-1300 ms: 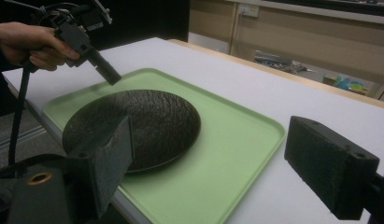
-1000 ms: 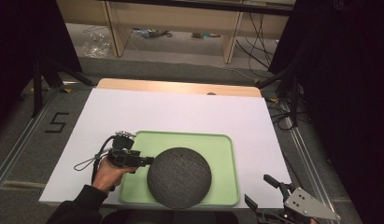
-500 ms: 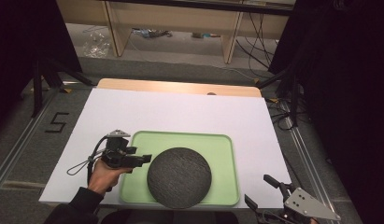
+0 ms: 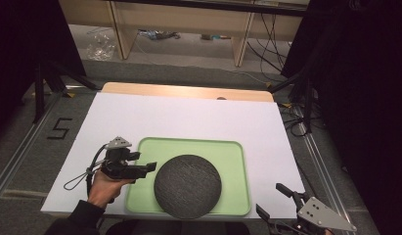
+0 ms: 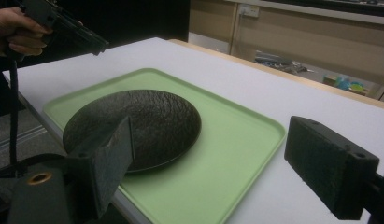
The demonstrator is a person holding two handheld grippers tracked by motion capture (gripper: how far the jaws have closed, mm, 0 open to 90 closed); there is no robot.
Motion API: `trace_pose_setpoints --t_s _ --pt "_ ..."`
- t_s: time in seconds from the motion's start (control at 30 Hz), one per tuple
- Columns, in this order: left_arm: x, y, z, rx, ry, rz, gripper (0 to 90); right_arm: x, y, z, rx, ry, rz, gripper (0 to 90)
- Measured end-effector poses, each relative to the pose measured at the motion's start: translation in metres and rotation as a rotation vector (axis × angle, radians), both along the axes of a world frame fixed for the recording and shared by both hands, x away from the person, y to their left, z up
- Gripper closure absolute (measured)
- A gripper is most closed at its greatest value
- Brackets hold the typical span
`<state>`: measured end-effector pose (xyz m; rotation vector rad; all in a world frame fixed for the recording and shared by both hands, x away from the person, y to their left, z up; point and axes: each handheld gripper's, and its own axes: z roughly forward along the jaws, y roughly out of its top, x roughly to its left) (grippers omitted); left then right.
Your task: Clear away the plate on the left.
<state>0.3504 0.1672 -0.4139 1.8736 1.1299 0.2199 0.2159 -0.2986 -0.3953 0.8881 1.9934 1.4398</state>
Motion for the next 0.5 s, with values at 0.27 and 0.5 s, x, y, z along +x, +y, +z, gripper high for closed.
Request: trace_pose_setpoints --t_s 0.27,0.5 --pt "-0.009 0.006 0.003 -0.004 -0.034 -0.001 21.8 0.000 0.000 0.000 0.001 -0.001 0.001 16.6" --pt "-0.015 0.011 0.007 -0.017 -0.071 0.013 21.6 -0.001 -0.001 0.001 -0.018 0.002 -0.007 16.6"
